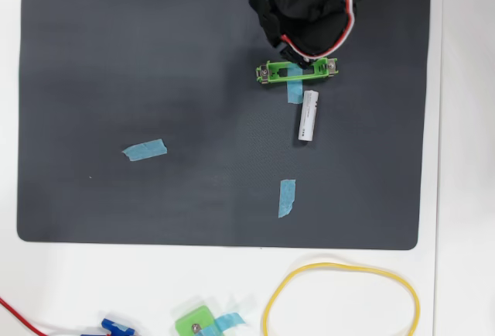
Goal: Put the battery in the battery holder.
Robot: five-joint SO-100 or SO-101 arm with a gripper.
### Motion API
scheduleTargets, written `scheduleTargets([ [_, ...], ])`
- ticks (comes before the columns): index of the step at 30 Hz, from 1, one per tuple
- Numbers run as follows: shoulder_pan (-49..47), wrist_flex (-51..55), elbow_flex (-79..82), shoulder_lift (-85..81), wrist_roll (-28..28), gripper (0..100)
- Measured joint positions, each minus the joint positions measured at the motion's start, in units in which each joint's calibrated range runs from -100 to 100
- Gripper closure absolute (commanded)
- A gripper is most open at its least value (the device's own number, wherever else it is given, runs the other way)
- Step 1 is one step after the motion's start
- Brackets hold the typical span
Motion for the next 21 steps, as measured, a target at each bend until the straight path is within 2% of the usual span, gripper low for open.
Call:
scheduleTargets([
  [5,-9.43,0.17,-0.45,1.10,6.48,100],
  [11,-19.20,5.77,0.36,1.19,13.32,100],
  [18,-21.00,5.94,2.45,1.87,15.96,100],
  [21,-22.80,5.94,5.72,4.41,19.69,100],
])
